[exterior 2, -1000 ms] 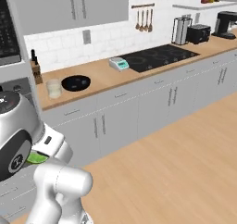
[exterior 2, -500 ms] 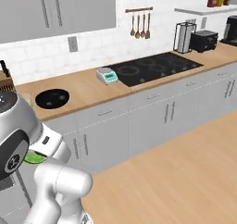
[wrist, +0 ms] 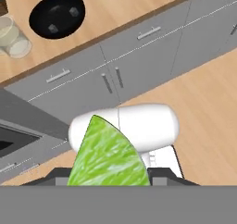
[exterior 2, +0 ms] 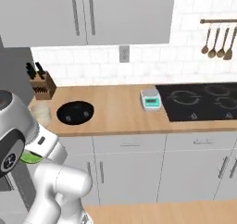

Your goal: Grab a lemon wedge from the fridge and one ice cube from the ice bowl, and put them in the glass of lemonade.

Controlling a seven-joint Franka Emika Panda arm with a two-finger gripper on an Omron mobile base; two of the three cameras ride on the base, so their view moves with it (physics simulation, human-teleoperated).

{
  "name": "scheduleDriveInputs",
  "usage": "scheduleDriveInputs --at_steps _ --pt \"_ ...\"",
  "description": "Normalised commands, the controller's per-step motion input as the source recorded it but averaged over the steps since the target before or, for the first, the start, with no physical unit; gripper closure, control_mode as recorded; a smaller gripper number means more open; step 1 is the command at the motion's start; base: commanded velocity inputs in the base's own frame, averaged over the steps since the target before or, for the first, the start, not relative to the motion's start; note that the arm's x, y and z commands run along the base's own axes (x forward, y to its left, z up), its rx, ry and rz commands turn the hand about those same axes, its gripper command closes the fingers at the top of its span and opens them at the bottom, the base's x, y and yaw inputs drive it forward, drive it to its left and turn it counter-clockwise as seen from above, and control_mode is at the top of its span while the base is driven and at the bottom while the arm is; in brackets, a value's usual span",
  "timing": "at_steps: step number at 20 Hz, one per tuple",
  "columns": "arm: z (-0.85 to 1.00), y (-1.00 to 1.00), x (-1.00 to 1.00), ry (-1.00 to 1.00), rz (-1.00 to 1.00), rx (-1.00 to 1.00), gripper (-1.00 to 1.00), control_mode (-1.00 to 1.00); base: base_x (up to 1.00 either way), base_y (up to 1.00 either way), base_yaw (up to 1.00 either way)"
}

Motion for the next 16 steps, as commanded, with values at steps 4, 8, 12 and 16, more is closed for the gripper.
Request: scheduleDriveInputs --at_steps 4,8,12,16 --pt "0.0 0.0 0.0 0.0 0.0 0.0 1.0 1.0 0.69 -0.48 0.82" --pt "0.0 0.0 0.0 0.0 0.0 0.0 1.0 1.0 0.24 -0.71 0.69" --pt "0.0 0.0 0.0 0.0 0.0 0.0 1.0 1.0 0.01 -0.47 0.34" --pt "0.0 0.0 0.0 0.0 0.0 0.0 1.0 1.0 0.64 -0.18 0.28"
